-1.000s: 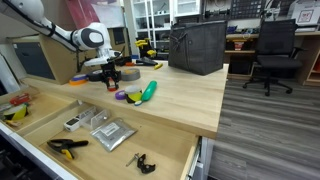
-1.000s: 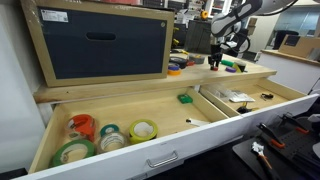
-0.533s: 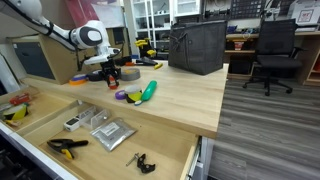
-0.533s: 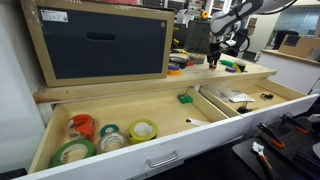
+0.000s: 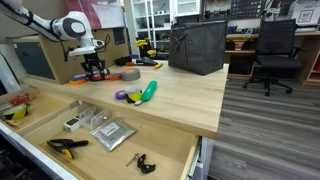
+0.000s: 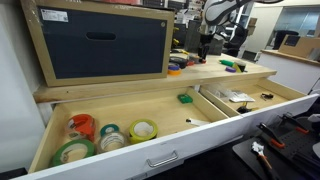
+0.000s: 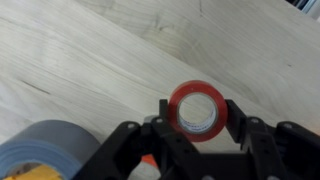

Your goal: Put the small red masking tape on the left side of the open drawer.

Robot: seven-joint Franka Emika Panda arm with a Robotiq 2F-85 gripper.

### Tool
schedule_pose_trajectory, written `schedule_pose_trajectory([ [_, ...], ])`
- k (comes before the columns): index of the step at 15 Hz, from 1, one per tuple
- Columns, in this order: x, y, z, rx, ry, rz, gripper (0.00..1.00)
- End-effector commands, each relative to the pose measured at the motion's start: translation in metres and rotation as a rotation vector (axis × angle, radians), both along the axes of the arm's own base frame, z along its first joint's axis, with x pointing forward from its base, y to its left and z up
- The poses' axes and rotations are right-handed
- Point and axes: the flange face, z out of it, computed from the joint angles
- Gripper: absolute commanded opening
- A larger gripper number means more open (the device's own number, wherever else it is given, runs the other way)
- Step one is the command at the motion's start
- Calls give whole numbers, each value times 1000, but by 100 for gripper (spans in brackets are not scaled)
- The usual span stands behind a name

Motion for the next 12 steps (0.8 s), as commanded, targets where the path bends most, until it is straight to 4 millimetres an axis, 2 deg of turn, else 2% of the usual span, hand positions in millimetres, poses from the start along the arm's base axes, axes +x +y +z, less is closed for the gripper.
schedule_pose_trajectory([
  [1, -25, 31, 10, 30, 22, 125, 31],
  [6, -55, 71, 5, 38, 73, 283, 31],
  [12, -100, 135, 3, 81, 127, 493, 31],
])
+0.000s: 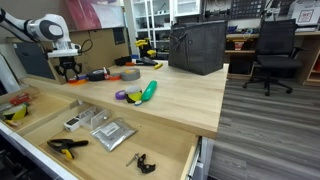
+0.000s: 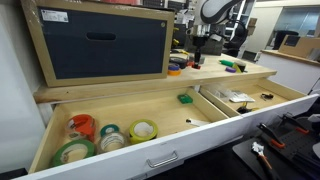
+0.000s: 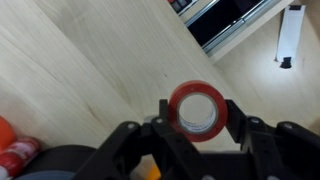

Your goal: Put the small red masking tape on the left side of the open drawer.

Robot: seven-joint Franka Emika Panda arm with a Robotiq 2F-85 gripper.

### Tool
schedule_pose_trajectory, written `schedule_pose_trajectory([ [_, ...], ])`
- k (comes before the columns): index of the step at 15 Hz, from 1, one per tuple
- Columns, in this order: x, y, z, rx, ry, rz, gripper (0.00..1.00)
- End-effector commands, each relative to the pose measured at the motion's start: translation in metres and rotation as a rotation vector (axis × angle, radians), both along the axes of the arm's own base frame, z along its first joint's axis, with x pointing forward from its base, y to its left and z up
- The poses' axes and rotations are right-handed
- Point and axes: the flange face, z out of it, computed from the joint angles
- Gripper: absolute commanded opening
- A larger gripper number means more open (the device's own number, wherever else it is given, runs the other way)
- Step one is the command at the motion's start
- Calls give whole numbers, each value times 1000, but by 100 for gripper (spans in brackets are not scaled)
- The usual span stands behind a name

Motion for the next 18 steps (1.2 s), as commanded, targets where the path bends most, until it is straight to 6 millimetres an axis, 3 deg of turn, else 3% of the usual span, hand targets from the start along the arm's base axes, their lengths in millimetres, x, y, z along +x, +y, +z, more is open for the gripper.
schedule_pose_trajectory([
  [1, -38, 32, 10, 11, 17, 136, 31],
  [6, -79, 74, 5, -55, -149, 217, 31],
  [10, -117, 100, -9, -43, -336, 169, 31],
  [18, -211, 130, -51, -143, -323, 200, 31],
])
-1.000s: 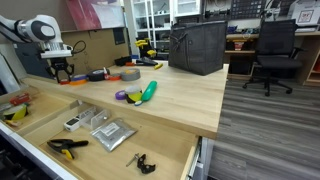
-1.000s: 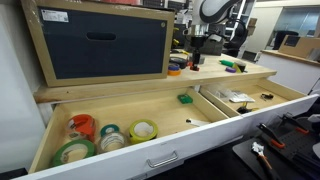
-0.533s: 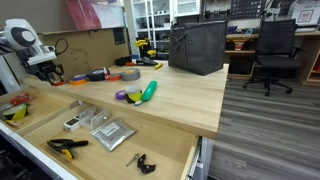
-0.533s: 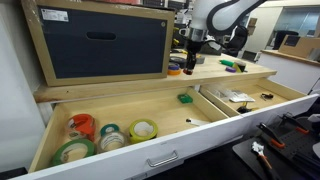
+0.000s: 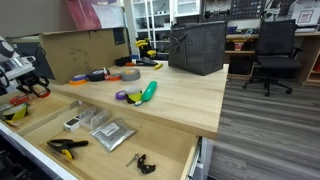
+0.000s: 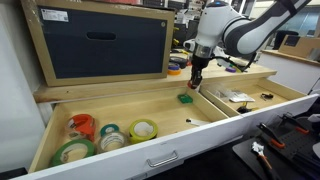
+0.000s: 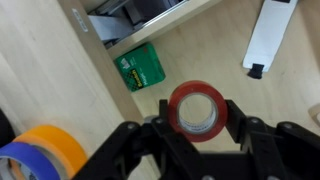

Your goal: Put the small red masking tape on the left side of the open drawer.

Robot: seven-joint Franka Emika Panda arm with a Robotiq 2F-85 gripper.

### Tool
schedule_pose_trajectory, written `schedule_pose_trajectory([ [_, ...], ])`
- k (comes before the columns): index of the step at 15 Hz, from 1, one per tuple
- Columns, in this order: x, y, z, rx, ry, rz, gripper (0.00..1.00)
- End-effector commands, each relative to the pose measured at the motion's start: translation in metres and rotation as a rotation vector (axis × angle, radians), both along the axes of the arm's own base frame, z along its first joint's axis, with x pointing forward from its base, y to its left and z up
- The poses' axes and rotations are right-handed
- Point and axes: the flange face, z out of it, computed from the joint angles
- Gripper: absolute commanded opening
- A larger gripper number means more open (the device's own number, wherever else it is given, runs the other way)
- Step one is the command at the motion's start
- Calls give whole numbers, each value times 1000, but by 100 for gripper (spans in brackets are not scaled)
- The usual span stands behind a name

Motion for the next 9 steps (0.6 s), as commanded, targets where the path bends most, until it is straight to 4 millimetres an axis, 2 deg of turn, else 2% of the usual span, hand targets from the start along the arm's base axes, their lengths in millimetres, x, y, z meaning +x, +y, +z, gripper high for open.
schedule_pose_trajectory([
  [1, -42, 9, -2, -16, 3, 25, 31],
  [4, -64, 27, -10, 2, 28, 72, 31],
  [9, -83, 58, -10, 35, 44, 141, 31],
])
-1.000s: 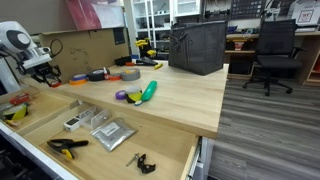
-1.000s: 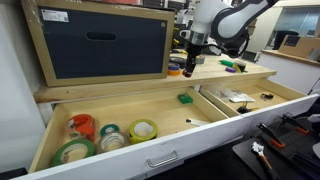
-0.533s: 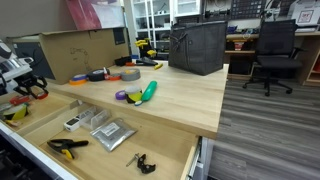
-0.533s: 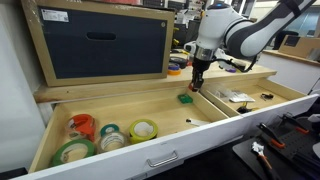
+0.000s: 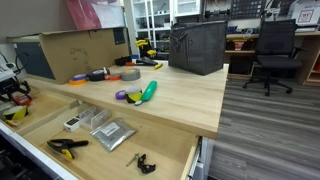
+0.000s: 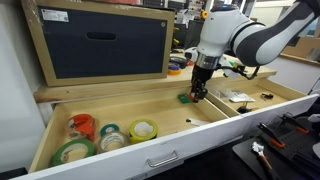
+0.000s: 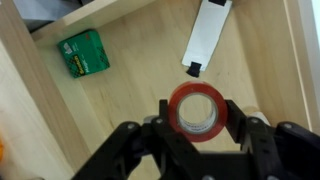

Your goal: Put the small red masking tape on the left side of the open drawer.

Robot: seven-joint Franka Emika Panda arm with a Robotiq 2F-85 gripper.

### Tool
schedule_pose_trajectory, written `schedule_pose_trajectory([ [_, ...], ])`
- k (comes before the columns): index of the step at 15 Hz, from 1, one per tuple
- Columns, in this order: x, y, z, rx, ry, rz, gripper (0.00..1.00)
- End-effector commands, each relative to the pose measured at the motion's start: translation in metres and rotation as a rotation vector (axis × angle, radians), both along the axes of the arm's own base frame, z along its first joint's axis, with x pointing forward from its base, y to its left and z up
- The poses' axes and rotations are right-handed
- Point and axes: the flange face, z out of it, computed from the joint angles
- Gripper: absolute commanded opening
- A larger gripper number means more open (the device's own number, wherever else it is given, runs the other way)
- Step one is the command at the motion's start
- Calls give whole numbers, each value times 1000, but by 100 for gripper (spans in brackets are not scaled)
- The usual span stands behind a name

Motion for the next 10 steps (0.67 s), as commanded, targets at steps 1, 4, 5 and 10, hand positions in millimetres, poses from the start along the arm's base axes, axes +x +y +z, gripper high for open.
schedule_pose_trajectory([
  [1, -9, 12, 6, 41, 4, 26, 31],
  [4, -2, 5, 7, 53, 11, 11, 31],
  [5, 0, 3, 8, 59, 10, -2, 31],
  [10, 5, 2, 5, 57, 7, -31, 56],
])
